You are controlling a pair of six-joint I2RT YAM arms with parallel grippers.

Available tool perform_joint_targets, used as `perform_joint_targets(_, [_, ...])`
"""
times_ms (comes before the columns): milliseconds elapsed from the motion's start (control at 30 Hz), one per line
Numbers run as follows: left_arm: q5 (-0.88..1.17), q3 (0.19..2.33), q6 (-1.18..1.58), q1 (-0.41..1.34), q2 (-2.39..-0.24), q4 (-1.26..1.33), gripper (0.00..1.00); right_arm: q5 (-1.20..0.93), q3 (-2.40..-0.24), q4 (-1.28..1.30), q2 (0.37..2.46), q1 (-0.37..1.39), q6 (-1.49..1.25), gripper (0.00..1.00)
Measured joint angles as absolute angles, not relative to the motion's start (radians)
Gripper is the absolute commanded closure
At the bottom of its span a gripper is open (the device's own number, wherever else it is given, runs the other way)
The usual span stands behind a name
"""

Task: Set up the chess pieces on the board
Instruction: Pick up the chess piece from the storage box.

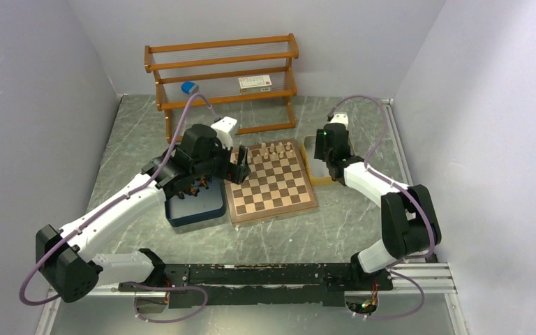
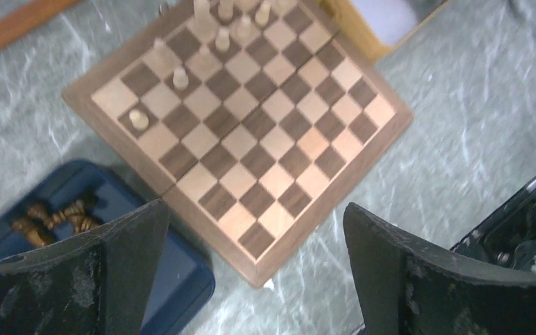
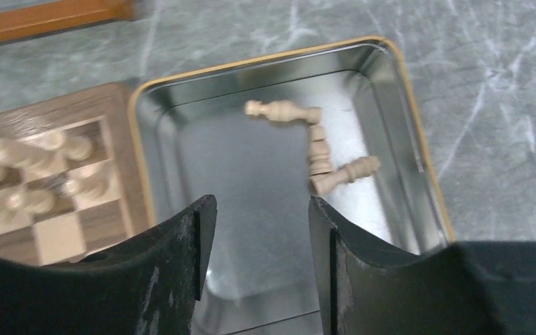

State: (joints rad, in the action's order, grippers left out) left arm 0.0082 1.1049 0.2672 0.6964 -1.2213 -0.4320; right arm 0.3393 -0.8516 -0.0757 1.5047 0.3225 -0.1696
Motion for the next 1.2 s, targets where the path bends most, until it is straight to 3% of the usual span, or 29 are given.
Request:
perform_joint_targets(100, [0.021,1.058,0.246,0.696,-1.198,-0.468,0.0,0.336,-0.875,-0.07,1.546,0.269,-0.146,0.6])
perform_joint_targets(233, [0.031,1.05,0.223,0.696,-1.187,-0.503,0.0,0.309,-0.91,-0.074,1.611,0.226,-0.109,0.63])
perform_joint_targets(667, [-0.034,0.971,0.212,0.696,-0.984,-0.49,0.0,0.265,-1.029,-0.003,1.769,0.173,-0.054,0.67])
perform_joint_targets(900, [-0.071,0.953,0.205,0.696,-0.973,-0.479,0.0,0.264,-1.047,0.031,1.827,0.152,-0.047,0.63])
perform_joint_targets(1200, [-0.087,0.932,0.183,0.696,-0.952,-0.455,0.0,0.253,-1.05,0.035,1.854,0.145,-0.037,0.69])
